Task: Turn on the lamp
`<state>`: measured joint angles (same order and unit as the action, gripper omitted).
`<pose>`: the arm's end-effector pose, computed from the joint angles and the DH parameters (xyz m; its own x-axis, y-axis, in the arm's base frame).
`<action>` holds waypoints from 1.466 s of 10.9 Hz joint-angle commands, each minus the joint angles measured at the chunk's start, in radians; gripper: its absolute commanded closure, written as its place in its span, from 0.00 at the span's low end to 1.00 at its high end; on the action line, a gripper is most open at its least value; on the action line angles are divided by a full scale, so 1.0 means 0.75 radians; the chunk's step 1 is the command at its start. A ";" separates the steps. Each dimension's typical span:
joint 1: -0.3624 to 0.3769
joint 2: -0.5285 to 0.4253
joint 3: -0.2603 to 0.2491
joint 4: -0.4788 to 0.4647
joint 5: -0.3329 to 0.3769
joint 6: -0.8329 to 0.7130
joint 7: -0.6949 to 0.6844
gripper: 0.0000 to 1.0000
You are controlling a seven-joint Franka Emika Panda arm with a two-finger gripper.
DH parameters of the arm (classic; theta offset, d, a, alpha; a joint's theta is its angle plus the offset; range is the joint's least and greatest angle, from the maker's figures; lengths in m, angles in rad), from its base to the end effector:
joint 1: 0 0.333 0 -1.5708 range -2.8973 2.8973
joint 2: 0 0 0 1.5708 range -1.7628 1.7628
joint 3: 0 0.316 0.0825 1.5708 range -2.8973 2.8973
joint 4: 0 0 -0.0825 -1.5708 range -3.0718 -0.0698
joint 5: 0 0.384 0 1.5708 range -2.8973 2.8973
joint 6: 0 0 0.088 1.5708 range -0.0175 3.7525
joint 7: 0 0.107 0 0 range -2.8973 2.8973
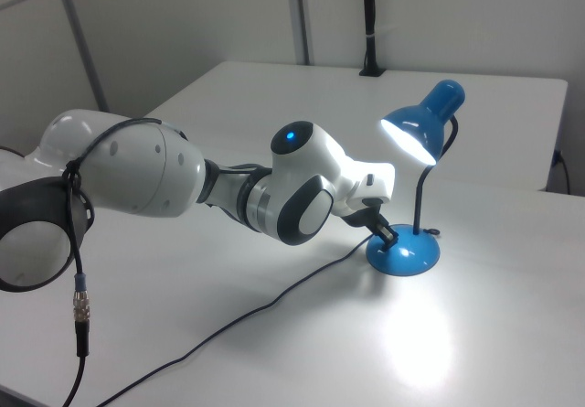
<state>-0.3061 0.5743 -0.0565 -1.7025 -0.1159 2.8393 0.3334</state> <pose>0.6755 -0.2432 0.3236 0.6981 -0.4755 0.5352 -0.5301 -0.8458 -0.0600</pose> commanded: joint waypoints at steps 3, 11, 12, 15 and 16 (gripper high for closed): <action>0.030 -0.121 0.024 -0.035 -0.015 -0.063 -0.097 1.00; 0.271 -0.538 0.255 0.030 -0.001 -1.183 -0.311 1.00; 0.310 -0.559 0.255 0.095 0.001 -1.326 -0.316 1.00; 0.414 -0.630 0.245 0.167 0.007 -1.528 -0.383 0.99; 0.473 -0.641 0.213 0.169 0.005 -1.568 -0.381 0.86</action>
<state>-0.0308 0.1290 0.1476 -1.5758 -0.1189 1.7286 0.0844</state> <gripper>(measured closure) 0.982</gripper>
